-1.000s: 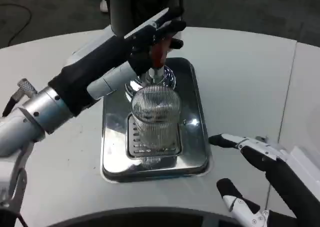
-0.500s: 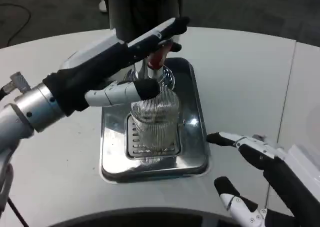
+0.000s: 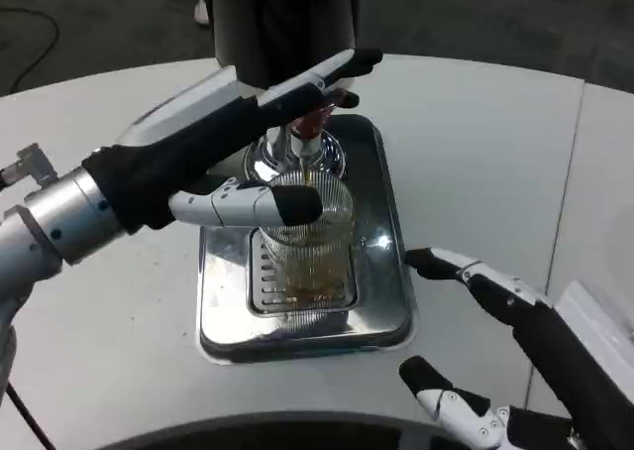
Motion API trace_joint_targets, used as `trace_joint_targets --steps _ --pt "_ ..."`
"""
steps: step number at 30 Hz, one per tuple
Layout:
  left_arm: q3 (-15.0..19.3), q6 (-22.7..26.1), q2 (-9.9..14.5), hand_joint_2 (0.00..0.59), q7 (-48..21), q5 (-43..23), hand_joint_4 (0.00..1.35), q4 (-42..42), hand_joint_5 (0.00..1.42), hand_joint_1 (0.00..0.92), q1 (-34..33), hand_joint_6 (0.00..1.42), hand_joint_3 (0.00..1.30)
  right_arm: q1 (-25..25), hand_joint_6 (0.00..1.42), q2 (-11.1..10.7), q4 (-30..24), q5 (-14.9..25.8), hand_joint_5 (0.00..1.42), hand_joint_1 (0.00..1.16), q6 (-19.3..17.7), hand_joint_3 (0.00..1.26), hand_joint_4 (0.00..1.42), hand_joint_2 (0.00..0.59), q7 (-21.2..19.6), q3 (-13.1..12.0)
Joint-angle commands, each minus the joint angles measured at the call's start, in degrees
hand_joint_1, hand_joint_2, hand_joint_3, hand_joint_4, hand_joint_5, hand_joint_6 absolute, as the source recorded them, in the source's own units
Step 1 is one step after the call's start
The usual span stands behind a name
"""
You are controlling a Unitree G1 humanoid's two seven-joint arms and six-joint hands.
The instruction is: Grasp the cup under the faucet to collect the drink, then remove the cup.
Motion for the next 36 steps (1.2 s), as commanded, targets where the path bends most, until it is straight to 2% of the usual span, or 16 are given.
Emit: trace_joint_targets --steps 1,3,10,15,20,24,30,36 --pt "-1.83 -1.36 0.92 0.064 -1.23 1.76 0.0 1.1 0.12 0.0 0.4 0.04 0.02 -0.46 0.17 1.82 2.74 0.68 0.16 0.66 0.48 0.16 0.17 0.3 -2.53 0.92" --pt "-1.94 -1.39 1.03 0.065 -0.92 1.9 0.0 1.42 0.12 0.0 0.3 0.04 0.02 -1.15 0.19 3.18 4.9 0.48 0.16 0.69 -0.04 0.15 0.17 0.266 -4.45 1.73" --pt "-2.12 -1.78 1.39 0.066 -0.54 2.07 0.0 2.27 0.12 0.0 0.16 0.04 0.02 -4.7 0.21 5.91 11.26 -0.77 0.17 0.75 -1.33 0.12 0.16 0.223 -10.93 4.5" --pt "-2.13 -2.14 1.39 0.066 -0.08 2.22 0.0 3.21 0.12 0.0 -0.05 0.04 0.03 -9.92 0.23 9.0 20.87 -1.35 0.18 0.78 -4.2 0.11 0.16 0.198 -18.56 7.43" --pt "-2.32 -2.53 1.37 0.065 0.36 2.51 0.0 3.97 0.12 0.0 -0.26 0.04 0.03 -13.71 0.23 10.5 28.73 -1.34 0.18 0.79 -7.55 0.11 0.16 0.191 -24.4 9.13" --pt "-2.36 -2.67 1.19 0.065 0.88 2.66 0.0 4.74 0.12 0.0 -0.64 0.04 0.03 -18.14 0.23 12.88 36.77 -0.42 0.18 0.79 -9.39 0.11 0.16 0.188 -29.1 9.49" --pt "-2.83 -3.18 0.94 0.065 1.42 3.01 0.0 6.0 0.12 0.0 -1.43 0.04 0.03 -22.78 0.23 15.31 46.04 1.43 0.18 0.78 -11.22 0.09 0.16 0.175 -33.96 9.56" --pt "-3.46 -3.59 0.91 0.065 1.83 3.26 0.0 6.62 0.12 0.0 -1.62 0.04 0.03 -27.63 0.23 16.53 54.86 2.84 0.18 0.78 -12.91 0.09 0.17 0.174 -37.71 9.21"
